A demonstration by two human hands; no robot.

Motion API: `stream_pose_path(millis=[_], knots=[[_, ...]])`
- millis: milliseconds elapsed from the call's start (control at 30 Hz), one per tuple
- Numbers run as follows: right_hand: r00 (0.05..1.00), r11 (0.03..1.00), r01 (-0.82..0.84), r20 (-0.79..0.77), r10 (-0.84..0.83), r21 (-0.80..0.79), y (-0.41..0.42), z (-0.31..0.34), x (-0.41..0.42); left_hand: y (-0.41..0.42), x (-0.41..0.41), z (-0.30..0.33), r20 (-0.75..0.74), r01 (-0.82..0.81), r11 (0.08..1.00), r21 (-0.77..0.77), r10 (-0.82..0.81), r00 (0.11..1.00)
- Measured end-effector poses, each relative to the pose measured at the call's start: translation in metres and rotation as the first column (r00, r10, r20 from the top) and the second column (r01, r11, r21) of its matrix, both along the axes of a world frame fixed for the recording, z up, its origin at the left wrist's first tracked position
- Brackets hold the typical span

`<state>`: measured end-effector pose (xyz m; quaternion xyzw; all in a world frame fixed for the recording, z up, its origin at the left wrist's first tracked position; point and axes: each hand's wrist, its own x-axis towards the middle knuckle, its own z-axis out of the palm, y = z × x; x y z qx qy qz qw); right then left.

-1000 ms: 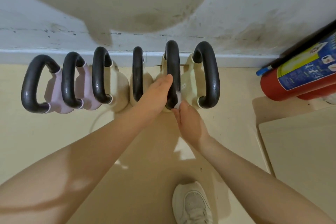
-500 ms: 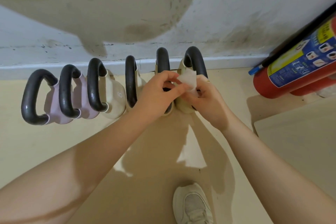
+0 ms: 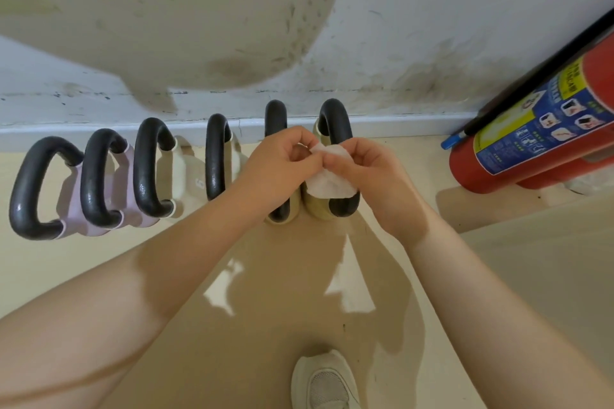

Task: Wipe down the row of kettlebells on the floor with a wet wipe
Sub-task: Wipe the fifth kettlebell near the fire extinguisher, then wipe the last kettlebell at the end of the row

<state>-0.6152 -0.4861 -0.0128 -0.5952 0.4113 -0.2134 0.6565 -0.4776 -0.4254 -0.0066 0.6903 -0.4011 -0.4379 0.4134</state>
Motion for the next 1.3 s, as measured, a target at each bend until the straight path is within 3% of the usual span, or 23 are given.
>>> stream_pose_path(millis=[133,200,300,367,467,533,567,667,700,800,900,1000,1100,1300], knots=[[0.990,0.974,0.029,0.129,-0.059,0.227,-0.020,-0.001,-0.001,-0.011,-0.005,0.005,-0.025,-0.026,0.999,-0.023,0.026,0.999],[0.977,0.952,0.169,0.082,-0.196,0.257,-0.034,-0.004,-0.002,-0.019,-0.006,0.002,-0.023,-0.082,0.996,-0.020,0.082,0.996],[0.873,0.888,0.458,-0.165,-0.459,-0.045,-0.064,-0.012,-0.008,-0.034,-0.007,-0.008,0.018,-0.167,0.985,0.048,0.166,0.986],[0.810,0.812,0.525,-0.144,-0.569,-0.257,-0.078,-0.013,-0.008,-0.047,-0.011,-0.015,0.090,-0.146,0.979,0.141,0.134,0.987],[0.898,0.871,0.317,-0.176,-0.403,-0.376,-0.076,-0.018,0.009,-0.061,-0.021,-0.020,0.135,-0.049,0.960,0.275,0.011,0.991],[0.949,0.922,0.075,-0.257,-0.184,-0.380,-0.063,-0.025,0.017,-0.064,-0.027,-0.026,0.128,0.055,0.959,0.277,-0.093,0.987],[0.958,0.933,0.049,-0.247,-0.144,-0.355,-0.060,-0.028,0.018,-0.064,-0.029,-0.029,0.113,0.063,0.961,0.270,-0.096,0.989],[0.937,0.929,0.305,-0.111,-0.332,-0.208,-0.070,-0.036,0.016,-0.062,-0.030,-0.032,0.039,0.012,0.961,0.275,-0.023,0.999],[0.922,0.928,0.323,-0.161,-0.353,-0.183,-0.074,-0.039,0.017,-0.061,-0.031,-0.032,0.035,0.008,0.960,0.279,-0.018,0.999],[0.903,0.995,0.101,-0.420,-0.092,-0.002,-0.072,-0.047,0.029,-0.063,-0.032,-0.030,0.016,-0.003,0.952,0.305,-0.002,1.000],[0.906,0.982,0.126,-0.420,-0.058,0.138,-0.078,-0.038,0.043,-0.063,-0.032,-0.032,-0.025,-0.048,0.943,0.331,0.060,0.998],[0.886,0.983,0.122,-0.462,-0.045,0.137,-0.092,-0.033,0.058,-0.062,-0.033,-0.033,-0.070,-0.068,0.931,0.358,0.099,0.993],[0.723,0.997,-0.035,-0.687,0.074,0.071,-0.082,-0.038,0.057,-0.064,-0.033,-0.030,-0.067,-0.057,0.914,0.401,0.092,0.994],[0.797,0.998,-0.002,-0.602,-0.038,-0.065,-0.090,-0.044,0.072,-0.065,-0.032,-0.027,-0.082,-0.050,0.916,0.398,0.089,0.993]])
